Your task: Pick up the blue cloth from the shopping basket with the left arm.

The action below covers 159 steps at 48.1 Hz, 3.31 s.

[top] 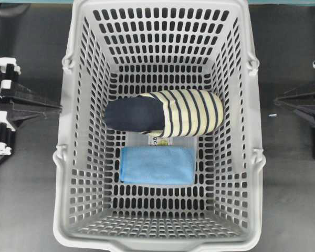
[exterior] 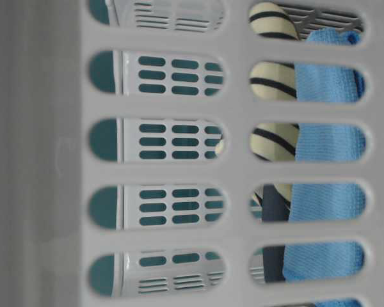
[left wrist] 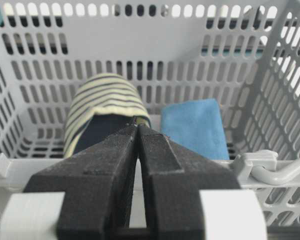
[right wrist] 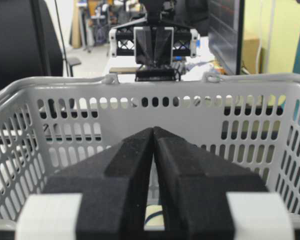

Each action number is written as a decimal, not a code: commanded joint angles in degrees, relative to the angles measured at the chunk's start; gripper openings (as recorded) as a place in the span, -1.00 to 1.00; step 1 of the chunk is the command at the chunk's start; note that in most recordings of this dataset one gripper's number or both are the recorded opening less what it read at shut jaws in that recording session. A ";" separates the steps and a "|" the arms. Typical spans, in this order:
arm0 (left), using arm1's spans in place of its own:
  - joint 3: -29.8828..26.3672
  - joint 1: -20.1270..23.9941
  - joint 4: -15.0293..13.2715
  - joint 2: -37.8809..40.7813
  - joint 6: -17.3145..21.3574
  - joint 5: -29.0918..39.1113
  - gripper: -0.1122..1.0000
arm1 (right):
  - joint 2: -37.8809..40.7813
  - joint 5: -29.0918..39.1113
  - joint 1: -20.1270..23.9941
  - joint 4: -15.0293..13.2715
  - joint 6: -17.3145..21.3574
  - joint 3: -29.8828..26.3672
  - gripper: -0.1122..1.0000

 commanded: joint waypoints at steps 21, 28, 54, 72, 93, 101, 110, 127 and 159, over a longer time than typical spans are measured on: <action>-24.87 -4.39 2.37 10.02 -8.09 28.30 -0.80 | -1.67 10.11 1.41 0.53 4.83 -4.04 -0.82; -33.93 -5.54 2.37 16.52 -8.88 35.95 -0.80 | -2.20 16.00 1.41 0.53 4.83 -5.45 -0.82; -59.06 -6.42 2.37 44.21 -7.12 61.08 -0.79 | -3.87 19.42 1.41 0.53 4.83 -5.80 -0.82; -66.18 -6.77 2.46 55.55 -7.65 66.36 0.42 | -3.87 19.16 1.32 0.53 4.92 -5.36 -0.82; -66.09 -8.09 2.46 66.80 -8.09 67.59 0.81 | -3.87 18.90 1.23 0.53 4.92 -4.31 -0.82; -65.39 -8.09 2.46 69.08 -7.73 67.59 0.80 | -3.87 18.90 1.05 0.53 4.92 -4.04 -0.82; -63.98 -8.09 2.37 69.17 -7.91 66.88 0.78 | -3.96 18.90 0.97 0.53 4.92 -3.87 -0.82; -63.28 -8.00 2.46 66.88 -7.03 65.57 -0.24 | -5.01 19.07 0.97 0.53 4.92 -3.60 -0.82; -88.33 -8.09 2.46 60.73 -7.03 93.34 -0.59 | -6.59 18.81 0.97 0.53 4.92 -2.46 -0.82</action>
